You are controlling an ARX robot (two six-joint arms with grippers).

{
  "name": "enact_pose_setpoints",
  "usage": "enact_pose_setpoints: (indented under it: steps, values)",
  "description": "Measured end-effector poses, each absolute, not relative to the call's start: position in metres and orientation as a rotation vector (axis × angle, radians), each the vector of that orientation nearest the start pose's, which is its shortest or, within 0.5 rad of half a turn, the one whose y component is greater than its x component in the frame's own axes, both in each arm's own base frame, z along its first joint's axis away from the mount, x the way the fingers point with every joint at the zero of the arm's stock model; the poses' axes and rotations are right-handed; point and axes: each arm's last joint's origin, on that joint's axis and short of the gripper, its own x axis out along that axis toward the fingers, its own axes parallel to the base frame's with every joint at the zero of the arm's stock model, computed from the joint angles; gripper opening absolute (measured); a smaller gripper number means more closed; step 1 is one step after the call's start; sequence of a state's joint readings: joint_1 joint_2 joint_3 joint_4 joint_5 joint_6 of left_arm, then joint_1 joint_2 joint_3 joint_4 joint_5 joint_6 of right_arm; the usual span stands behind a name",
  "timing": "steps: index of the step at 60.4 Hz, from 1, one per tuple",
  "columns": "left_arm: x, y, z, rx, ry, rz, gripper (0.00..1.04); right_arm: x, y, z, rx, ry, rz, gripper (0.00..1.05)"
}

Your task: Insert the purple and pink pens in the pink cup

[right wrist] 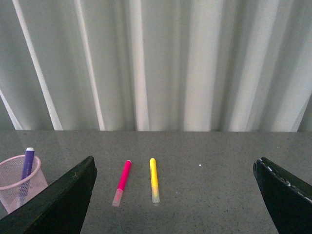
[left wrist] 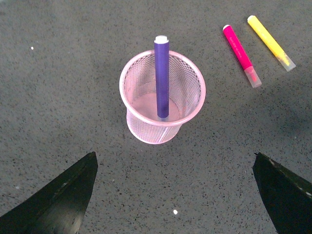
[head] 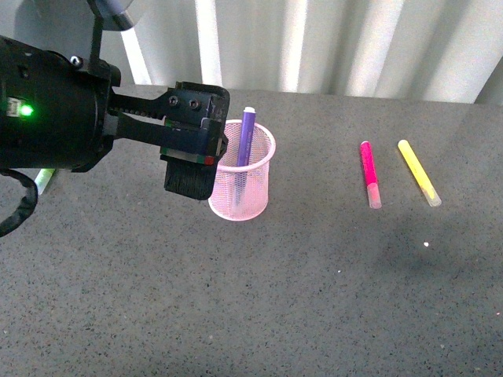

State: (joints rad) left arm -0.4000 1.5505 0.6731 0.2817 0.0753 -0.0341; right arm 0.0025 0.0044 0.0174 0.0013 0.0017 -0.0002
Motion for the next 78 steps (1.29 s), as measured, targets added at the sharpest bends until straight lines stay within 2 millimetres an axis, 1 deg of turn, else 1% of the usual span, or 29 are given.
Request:
enact_pose_setpoints:
  steps: [5, 10, 12, 14, 16, 20, 22, 25, 26, 28, 29, 31, 37, 43, 56, 71, 75, 78]
  values:
    - [0.272, -0.117, 0.168, 0.081, 0.577, -0.459, 0.98, 0.097, 0.000, 0.169, -0.001, -0.014, 0.003, 0.98]
    - [0.273, -0.116, 0.168, 0.090, 0.577, -0.455, 0.98, 0.097, 0.000, 0.169, 0.000, -0.014, 0.001, 0.98]
    - [0.273, -0.117, 0.163, 0.107, 0.534, -0.391, 0.95, 0.097, 0.000, 0.169, 0.000, -0.014, 0.000, 0.98]
    - [0.274, -0.114, 0.158, 0.113, 0.432, -0.288, 0.90, 0.097, 0.000, 0.169, 0.000, -0.014, 0.000, 0.98]
    - [0.269, -0.108, 0.152, 0.102, 0.313, -0.167, 0.82, 0.097, 0.000, 0.169, -0.001, -0.014, 0.002, 0.98]
    - [0.254, -0.093, 0.146, 0.067, 0.186, -0.060, 0.72, 0.097, 0.000, 0.169, 0.000, -0.014, 0.002, 0.98]
    - [0.248, -0.085, 0.148, 0.046, 0.130, -0.030, 0.66, 0.097, 0.000, 0.169, 0.000, -0.014, 0.000, 0.98]
    - [0.241, -0.075, 0.157, 0.013, 0.048, -0.006, 0.57, 0.097, 0.000, 0.169, 0.000, -0.014, -0.001, 0.98]
    - [0.239, -0.073, 0.158, 0.010, 0.038, -0.004, 0.56, 0.097, 0.000, 0.169, 0.000, -0.014, 0.000, 0.98]
    - [0.233, -0.067, 0.163, -0.001, 0.008, -0.002, 0.48, 0.097, 0.000, 0.169, 0.000, -0.014, 0.001, 0.98]
    - [0.232, -0.065, 0.164, -0.002, 0.004, -0.002, 0.47, 0.097, 0.000, 0.169, 0.000, -0.014, 0.002, 0.98]
    - [0.225, -0.060, 0.165, -0.005, -0.006, -0.007, 0.39, 0.097, 0.000, 0.169, 0.000, -0.014, 0.004, 0.98]
    - [0.211, -0.048, 0.162, -0.001, 0.011, -0.006, 0.23, 0.097, 0.000, 0.169, 0.000, -0.014, 0.003, 0.98]
    - [0.197, -0.037, 0.161, -0.001, 0.018, -0.012, 0.04, 0.097, 0.000, 0.169, 0.000, -0.014, 0.001, 0.98]
    - [0.173, -0.021, 0.161, -0.001, 0.019, -0.002, 0.04, 0.097, 0.000, 0.169, 0.000, -0.014, 0.001, 0.98]
    - [0.154, -0.012, 0.162, -0.002, 0.014, -0.002, 0.04, 0.097, 0.000, 0.169, 0.000, -0.014, 0.001, 0.98]
    - [0.148, -0.003, 0.163, -0.003, 0.014, -0.016, 0.04, 0.097, 0.000, 0.169, 0.000, -0.014, 0.001, 0.98]
    - [0.146, -0.001, 0.165, -0.004, 0.006, -0.004, 0.04, 0.097, 0.000, 0.169, 0.000, -0.014, 0.001, 0.98]
